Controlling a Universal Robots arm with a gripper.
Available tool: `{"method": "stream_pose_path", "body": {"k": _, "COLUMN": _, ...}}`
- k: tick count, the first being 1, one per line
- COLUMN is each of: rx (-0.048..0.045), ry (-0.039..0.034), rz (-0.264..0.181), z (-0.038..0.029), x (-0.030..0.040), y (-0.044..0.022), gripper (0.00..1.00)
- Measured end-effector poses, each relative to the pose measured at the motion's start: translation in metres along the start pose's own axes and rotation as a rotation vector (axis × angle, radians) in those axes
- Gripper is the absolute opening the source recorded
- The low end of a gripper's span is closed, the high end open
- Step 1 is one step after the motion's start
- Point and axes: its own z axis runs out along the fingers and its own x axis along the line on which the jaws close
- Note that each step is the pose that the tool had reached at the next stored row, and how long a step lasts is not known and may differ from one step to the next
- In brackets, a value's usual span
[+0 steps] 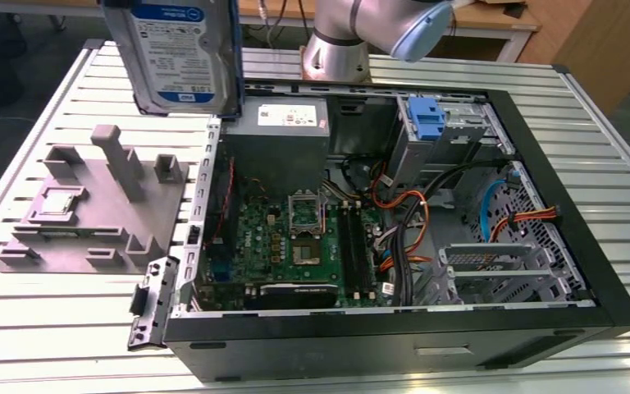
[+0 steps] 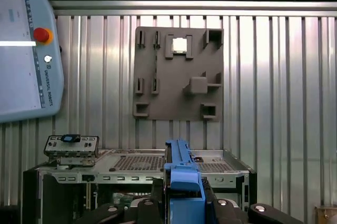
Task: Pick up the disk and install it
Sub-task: 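Pick up the disk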
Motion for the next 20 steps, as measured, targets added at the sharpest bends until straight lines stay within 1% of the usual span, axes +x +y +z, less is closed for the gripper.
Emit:
{"method": "stream_pose_path", "body": {"k": 2, "rx": 0.0001, "ry": -0.0001, "rz": 0.000, "z": 0.0003, "x": 0.0002, "y": -0.0092, "gripper": 0.36}}
{"method": "stream_pose_path", "body": {"k": 5, "rx": 0.0002, "ry": -0.0002, "rz": 0.000, "z": 0.0006, "x": 0.0008, "y": -0.0206, "gripper": 0.36}}
{"method": "stream_pose_path", "body": {"k": 7, "rx": 0.0000, "ry": 0.0000, "rz": 0.000, "z": 0.0010, "x": 0.0017, "y": -0.0262, "gripper": 0.36}}
{"method": "stream_pose_path", "body": {"k": 10, "rx": 0.0004, "ry": -0.0002, "rz": 0.000, "z": 0.0021, "x": 0.0045, "y": -0.0326, "gripper": 0.36}}
{"method": "stream_pose_path", "body": {"k": 12, "rx": 0.0030, "ry": -0.0001, "rz": 0.000, "z": 0.0030, "x": 0.0058, "y": -0.0370, "gripper": 0.36}}
{"method": "stream_pose_path", "body": {"k": 14, "rx": 0.0063, "ry": -0.0002, "rz": 0.000, "z": 0.0042, "x": 0.0065, "y": -0.0429, "gripper": 0.36}}
{"method": "stream_pose_path", "body": {"k": 18, "rx": 0.0103, "ry": -0.0001, "rz": 0.000, "z": 0.0073, "x": 0.0066, "y": -0.0597, "gripper": 0.36}}
{"method": "stream_pose_path", "body": {"k": 20, "rx": 0.0138, "ry": -0.0002, "rz": 0.000, "z": 0.0095, "x": 0.0065, "y": -0.0686, "gripper": 0.36}}
